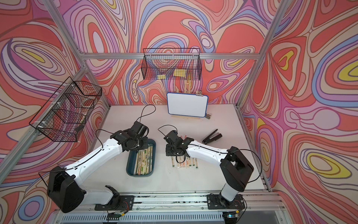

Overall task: Take the paired disposable chopsticks out of the storage box
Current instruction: Pick up the paired disposable chopsticks from the storage box, then place the paired disposable chopsticks at the center of the board.

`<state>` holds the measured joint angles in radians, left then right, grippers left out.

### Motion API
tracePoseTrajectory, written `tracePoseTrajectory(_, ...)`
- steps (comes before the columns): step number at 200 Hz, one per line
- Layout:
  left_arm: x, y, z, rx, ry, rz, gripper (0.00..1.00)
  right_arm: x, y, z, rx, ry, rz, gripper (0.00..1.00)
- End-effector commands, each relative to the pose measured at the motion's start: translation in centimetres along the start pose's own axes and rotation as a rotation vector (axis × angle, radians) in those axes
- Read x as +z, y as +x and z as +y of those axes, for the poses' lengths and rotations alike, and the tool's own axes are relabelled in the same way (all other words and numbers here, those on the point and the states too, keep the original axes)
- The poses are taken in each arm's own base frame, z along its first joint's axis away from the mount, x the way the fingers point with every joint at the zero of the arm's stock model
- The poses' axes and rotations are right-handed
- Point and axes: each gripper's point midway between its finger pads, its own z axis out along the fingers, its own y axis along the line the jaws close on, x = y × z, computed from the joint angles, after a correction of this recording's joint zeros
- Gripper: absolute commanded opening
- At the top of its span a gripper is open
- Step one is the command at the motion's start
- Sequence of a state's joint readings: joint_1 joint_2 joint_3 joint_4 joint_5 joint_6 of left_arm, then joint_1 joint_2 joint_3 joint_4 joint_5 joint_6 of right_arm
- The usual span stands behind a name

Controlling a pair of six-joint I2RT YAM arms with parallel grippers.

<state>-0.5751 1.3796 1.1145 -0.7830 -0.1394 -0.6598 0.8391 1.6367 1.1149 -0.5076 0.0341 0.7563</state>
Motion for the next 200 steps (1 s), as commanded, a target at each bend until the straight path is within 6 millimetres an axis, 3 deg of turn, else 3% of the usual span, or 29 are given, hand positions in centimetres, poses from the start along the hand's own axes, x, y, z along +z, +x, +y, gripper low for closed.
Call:
tracePoseTrajectory(1, 1.2, 0.6, -3.5, -0.012, 0.055, 0.025, 0.00, -1.0, -0.3, -2.0, 0.027, 0.019, -0.024, 0.49)
tracePoseTrajectory(34, 3.2, 1.5, -7.9, 0.006, 0.084, 0.034, 0.00, -1.8, 0.2, -4.8, 0.067, 0.056, -0.037, 0.50)
tracePoseTrajectory(69, 5.9, 2.1, -10.2, -0.023, 0.081, 0.052, 0.00, -2.3, 1.5, -6.5, 0.090, 0.080, -0.031, 0.50)
tracePoseTrajectory(125, 9.7, 3.2, -12.1, -0.065, 0.100, 0.111, 0.00, -2.8, 3.4, -8.0, 0.122, 0.087, -0.019, 0.49)
tracePoseTrajectory(200, 12.5, 4.3, -12.9, -0.057, 0.093, 0.164, 0.00, -3.5, 3.9, -8.3, 0.128, 0.084, -0.019, 0.50)
